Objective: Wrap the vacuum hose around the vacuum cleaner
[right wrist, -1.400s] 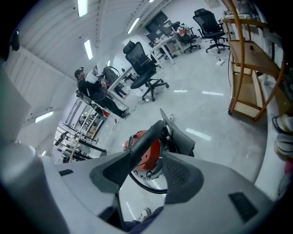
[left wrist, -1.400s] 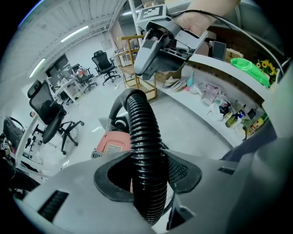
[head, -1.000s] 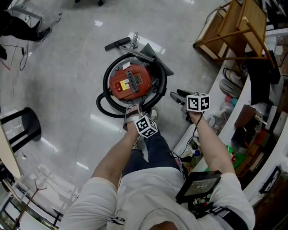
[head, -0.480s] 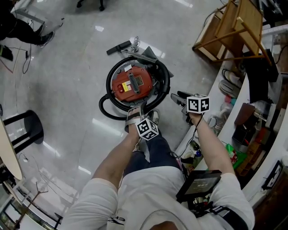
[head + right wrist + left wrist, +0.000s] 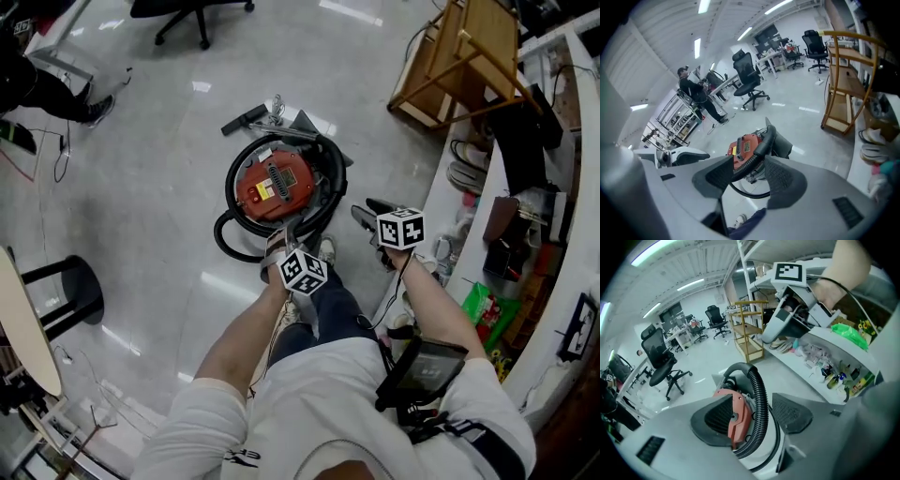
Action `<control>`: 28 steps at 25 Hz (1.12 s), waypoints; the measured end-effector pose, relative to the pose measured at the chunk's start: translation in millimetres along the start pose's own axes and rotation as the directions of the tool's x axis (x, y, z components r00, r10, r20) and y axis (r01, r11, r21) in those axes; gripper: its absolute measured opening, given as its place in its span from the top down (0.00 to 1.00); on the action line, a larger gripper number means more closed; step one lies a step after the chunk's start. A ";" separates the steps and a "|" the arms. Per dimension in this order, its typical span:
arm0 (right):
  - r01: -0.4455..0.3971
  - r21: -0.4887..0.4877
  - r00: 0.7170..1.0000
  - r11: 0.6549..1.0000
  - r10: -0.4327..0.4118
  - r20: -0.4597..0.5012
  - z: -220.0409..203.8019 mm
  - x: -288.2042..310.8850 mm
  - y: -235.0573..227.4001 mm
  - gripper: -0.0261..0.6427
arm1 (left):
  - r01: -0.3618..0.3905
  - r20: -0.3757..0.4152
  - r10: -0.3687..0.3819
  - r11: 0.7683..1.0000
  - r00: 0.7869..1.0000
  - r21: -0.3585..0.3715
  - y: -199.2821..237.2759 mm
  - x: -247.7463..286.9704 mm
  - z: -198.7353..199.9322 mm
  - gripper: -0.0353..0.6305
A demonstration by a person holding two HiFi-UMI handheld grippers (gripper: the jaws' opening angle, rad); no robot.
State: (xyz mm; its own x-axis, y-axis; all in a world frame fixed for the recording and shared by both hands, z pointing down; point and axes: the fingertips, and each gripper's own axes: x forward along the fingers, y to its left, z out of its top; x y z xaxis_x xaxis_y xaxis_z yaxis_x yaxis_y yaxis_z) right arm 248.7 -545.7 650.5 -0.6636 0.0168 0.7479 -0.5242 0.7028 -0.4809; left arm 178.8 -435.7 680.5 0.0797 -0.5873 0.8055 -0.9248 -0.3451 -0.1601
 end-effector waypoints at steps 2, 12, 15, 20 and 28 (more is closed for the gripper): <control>0.037 -0.038 0.999 0.999 -0.036 0.038 3.7 -15.3 12.6 0.65 | 0.018 0.035 -0.017 0.999 0.999 -0.037 1.5 -15.6 9.0 0.56; 0.106 -0.158 0.980 0.982 -0.076 0.185 5.9 -80.7 107.2 0.67 | 0.038 0.213 0.023 0.960 0.977 -0.277 22.3 -117.2 36.0 0.70; 0.112 -0.182 0.974 0.977 -0.072 0.216 -2.7 -99.1 136.8 0.69 | 0.032 0.265 0.055 0.950 0.963 -0.312 22.0 -150.2 39.3 0.76; 0.159 -0.205 0.948 0.966 -0.092 0.306 -11.8 -131.8 177.2 0.79 | 0.032 0.350 0.095 0.940 0.932 -0.339 21.9 -203.1 47.4 0.85; 0.218 -0.242 0.903 0.946 -0.101 0.418 -47.2 -180.8 243.0 0.94 | 0.055 0.468 0.128 0.932 0.874 -0.358 3.6 -280.8 50.5 0.94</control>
State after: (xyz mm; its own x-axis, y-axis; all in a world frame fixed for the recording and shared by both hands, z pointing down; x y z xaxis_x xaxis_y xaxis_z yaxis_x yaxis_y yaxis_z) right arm 266.4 -344.4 419.9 -0.7691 -0.3531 0.5327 -0.5112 0.8402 -0.1810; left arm 171.9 -309.1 424.9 0.1253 -0.9004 0.4166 -0.9908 -0.0917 0.0997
